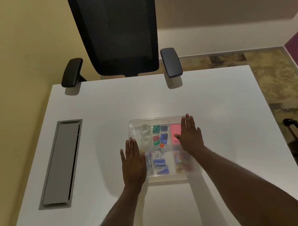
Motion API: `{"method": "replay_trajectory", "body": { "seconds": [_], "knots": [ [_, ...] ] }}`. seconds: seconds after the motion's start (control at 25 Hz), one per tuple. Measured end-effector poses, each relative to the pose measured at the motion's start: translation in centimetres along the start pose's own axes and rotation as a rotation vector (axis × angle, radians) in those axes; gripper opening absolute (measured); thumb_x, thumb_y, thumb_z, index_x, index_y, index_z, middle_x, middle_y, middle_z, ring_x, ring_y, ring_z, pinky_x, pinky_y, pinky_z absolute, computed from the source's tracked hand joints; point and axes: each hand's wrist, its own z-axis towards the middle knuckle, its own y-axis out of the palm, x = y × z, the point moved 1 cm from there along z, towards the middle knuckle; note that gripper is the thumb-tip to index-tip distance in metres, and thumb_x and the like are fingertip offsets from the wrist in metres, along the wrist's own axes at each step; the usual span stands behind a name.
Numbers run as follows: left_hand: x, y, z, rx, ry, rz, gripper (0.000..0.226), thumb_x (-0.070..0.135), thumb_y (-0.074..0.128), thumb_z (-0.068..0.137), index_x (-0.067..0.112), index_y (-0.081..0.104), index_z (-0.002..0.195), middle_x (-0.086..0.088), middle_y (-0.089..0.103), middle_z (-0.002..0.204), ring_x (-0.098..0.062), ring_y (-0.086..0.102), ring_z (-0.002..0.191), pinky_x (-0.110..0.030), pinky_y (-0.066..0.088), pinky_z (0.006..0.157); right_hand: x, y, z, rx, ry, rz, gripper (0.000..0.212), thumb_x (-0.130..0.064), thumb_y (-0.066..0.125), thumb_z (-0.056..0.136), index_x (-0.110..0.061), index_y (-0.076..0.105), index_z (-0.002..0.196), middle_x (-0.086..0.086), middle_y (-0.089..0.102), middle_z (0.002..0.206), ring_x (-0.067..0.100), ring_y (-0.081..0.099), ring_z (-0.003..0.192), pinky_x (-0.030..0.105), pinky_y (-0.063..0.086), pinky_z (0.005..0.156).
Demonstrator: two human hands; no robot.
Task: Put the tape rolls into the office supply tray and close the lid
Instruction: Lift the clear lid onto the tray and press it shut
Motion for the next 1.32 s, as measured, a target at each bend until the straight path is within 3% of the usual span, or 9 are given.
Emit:
{"method": "replay_trajectory", "body": {
  "seconds": [0.32, 0.48, 0.56, 0.68, 0.8, 0.96, 1.12, 1.32],
  "knots": [
    [-0.6, 2.0, -0.2, 0.064, -0.036, 0.01, 0.068, 0.051, 0.012, 0.108, 0.018, -0.001, 0.166, 0.0, 0.0, 0.175, -0.018, -0.001, 0.163, -0.052, 0.012, 0.132, 0.2, 0.3, 0.0, 0.003, -0.009, 0.065, 0.094, -0.058, 0.045, 0.1, -0.008, -0.007, 0.16, 0.013, -0.015, 0.169, 0.031, -0.008, 0.157, 0.05, 0.031, 0.122],
    [-0.5, 2.0, -0.3, 0.051, -0.049, 0.016, 0.069, 0.05, 0.017, 0.108, 0.019, -0.003, 0.166, 0.001, -0.002, 0.175, -0.017, -0.003, 0.163, -0.053, 0.01, 0.132, 0.2, 1.3, -0.9, 0.057, -0.029, 0.124, 0.083, -0.054, 0.035, 0.105, -0.01, -0.008, 0.16, 0.012, -0.014, 0.169, 0.028, -0.012, 0.157, 0.047, 0.006, 0.129],
    [-0.4, 2.0, -0.4, 0.046, -0.056, 0.022, 0.07, 0.054, 0.012, 0.107, 0.02, -0.005, 0.166, 0.002, -0.003, 0.175, -0.017, -0.004, 0.162, -0.053, 0.009, 0.132, -0.2, 2.4, -2.3, 0.083, -0.014, 0.225, 0.076, -0.047, 0.035, 0.107, -0.009, -0.004, 0.161, 0.011, -0.008, 0.17, 0.026, -0.007, 0.158, 0.046, 0.003, 0.129],
    [-0.5, 2.1, -0.3, 0.048, -0.058, 0.031, 0.072, 0.058, 0.004, 0.105, 0.021, -0.008, 0.165, 0.003, -0.006, 0.175, -0.017, -0.005, 0.162, -0.054, 0.008, 0.132, -0.5, 4.8, -5.4, 0.164, -0.039, 0.214, 0.07, -0.041, 0.036, 0.107, -0.006, 0.008, 0.161, 0.013, 0.003, 0.17, 0.029, 0.002, 0.158, 0.05, 0.006, 0.129],
    [-0.6, 2.2, -0.4, 0.063, -0.054, 0.037, 0.07, 0.054, 0.012, 0.106, 0.022, -0.011, 0.165, 0.004, -0.008, 0.175, -0.016, -0.007, 0.162, -0.054, 0.008, 0.132, 0.2, 6.6, -7.4, 0.258, -0.115, 0.174, 0.065, -0.039, 0.034, 0.107, -0.002, 0.02, 0.159, 0.015, 0.014, 0.168, 0.032, 0.012, 0.157, 0.055, 0.017, 0.126],
    [-0.5, 2.2, -0.4, 0.08, -0.061, 0.032, 0.07, 0.051, 0.018, 0.108, 0.02, -0.006, 0.166, 0.004, -0.006, 0.175, -0.013, -0.009, 0.162, -0.052, 0.008, 0.132, 0.7, 6.9, -7.6, 0.305, -0.107, 0.255, 0.065, -0.037, 0.041, 0.105, -0.006, 0.021, 0.159, 0.009, 0.017, 0.169, 0.024, 0.01, 0.158, 0.05, 0.019, 0.126],
    [-0.6, 2.4, -0.2, 0.076, -0.067, 0.018, 0.069, 0.054, 0.011, 0.107, 0.021, -0.005, 0.166, 0.005, -0.005, 0.175, -0.012, -0.008, 0.162, -0.05, 0.009, 0.133, 0.6, 7.3, -7.5, 0.312, -0.094, 0.277, 0.065, -0.039, 0.039, 0.105, -0.008, 0.022, 0.16, 0.007, 0.019, 0.168, 0.022, 0.011, 0.158, 0.048, 0.019, 0.127],
    [-0.5, 1.8, -0.2, 0.043, -0.053, -0.005, 0.076, 0.062, 0.0, 0.103, 0.02, -0.001, 0.166, 0.003, -0.006, 0.175, -0.016, -0.007, 0.162, -0.053, 0.007, 0.132, 0.7, 7.2, -7.7, 0.372, -0.111, 0.332, 0.065, -0.033, 0.05, 0.103, -0.007, 0.028, 0.158, 0.008, 0.023, 0.167, 0.024, 0.015, 0.157, 0.049, 0.019, 0.127]
  ]
}}
